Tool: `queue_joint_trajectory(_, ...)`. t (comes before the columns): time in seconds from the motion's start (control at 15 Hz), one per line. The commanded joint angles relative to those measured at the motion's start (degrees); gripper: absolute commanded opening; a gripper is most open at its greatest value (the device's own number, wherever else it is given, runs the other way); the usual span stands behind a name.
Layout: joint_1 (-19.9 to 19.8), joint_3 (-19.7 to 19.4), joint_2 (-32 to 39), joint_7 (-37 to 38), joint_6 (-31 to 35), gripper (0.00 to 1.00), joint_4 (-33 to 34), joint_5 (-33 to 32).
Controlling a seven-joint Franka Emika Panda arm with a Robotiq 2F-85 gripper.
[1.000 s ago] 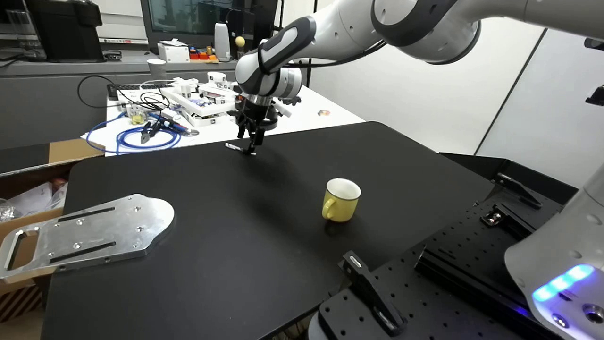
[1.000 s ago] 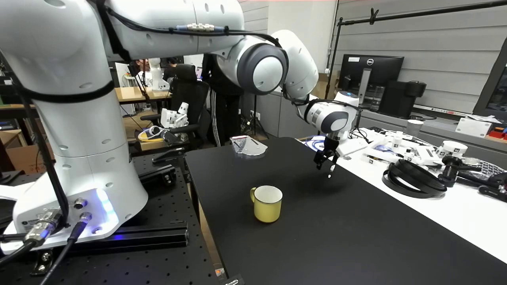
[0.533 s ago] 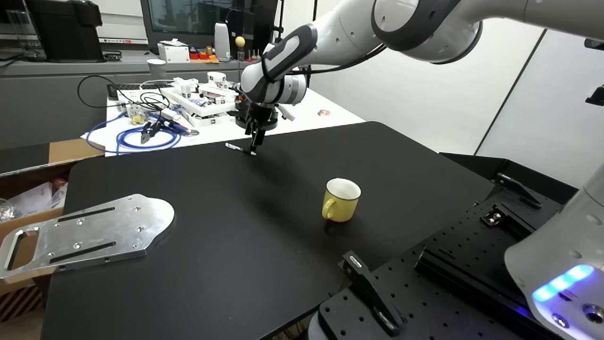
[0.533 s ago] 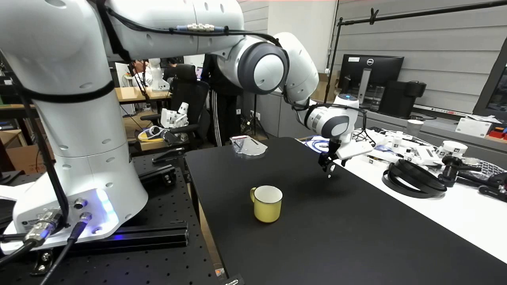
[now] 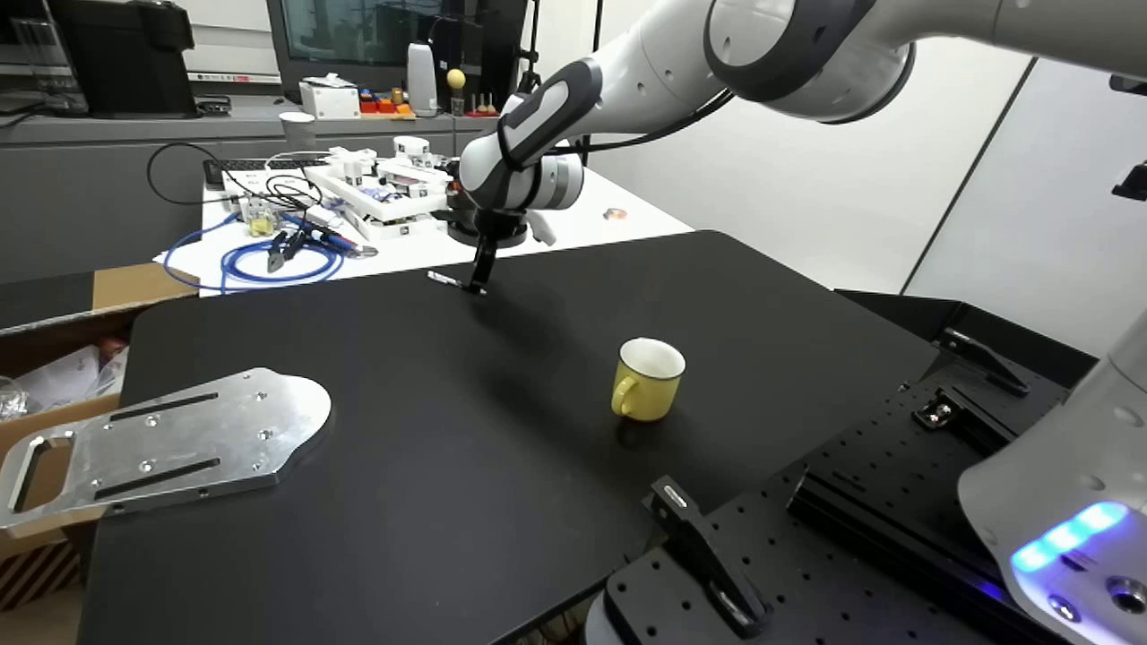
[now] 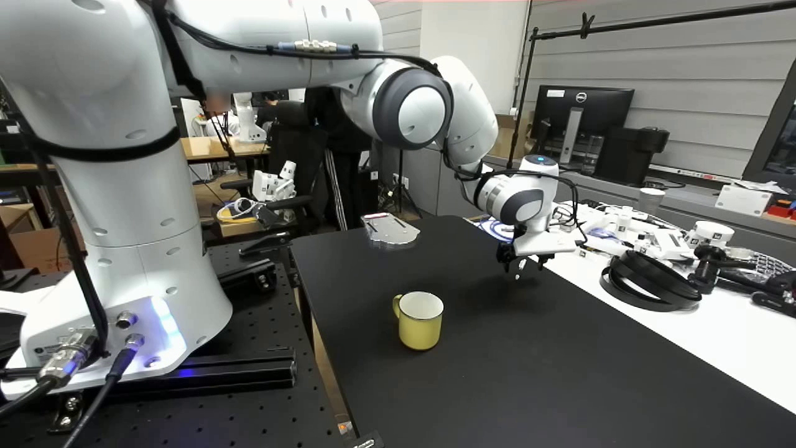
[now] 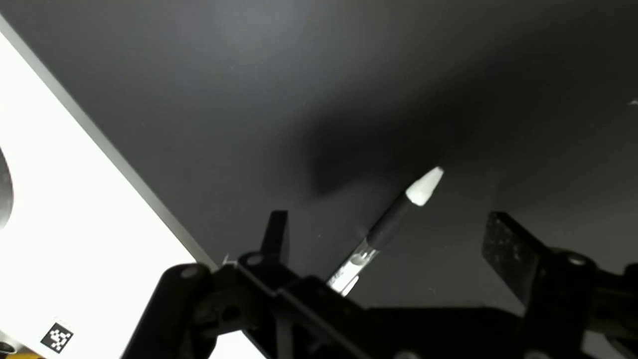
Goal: Put the pen in the cup
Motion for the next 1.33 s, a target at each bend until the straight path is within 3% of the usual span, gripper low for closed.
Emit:
queue_joint_trajectory(0.0, 0.3, -0.2, 0.0, 6.9, 2.2, 1.0, -1.1, -0.3)
queue_joint_trajectory(0.47, 0.6, -0.3, 0.2, 13.8, 4.2, 0.97, -2.2, -1.4)
queue_joint_trajectory(0.53, 0.6, -0.2, 0.2, 14.2, 4.2, 0.74, -2.4, -1.5)
queue_joint_trajectory(0.67, 0.5, 0.0, 0.2, 14.9, 4.3, 0.71, -2.7, -1.6)
queue_joint_trajectory(1.27, 0.1, 0.4, 0.1, 16.4, 4.6, 0.09, -2.8, -1.8)
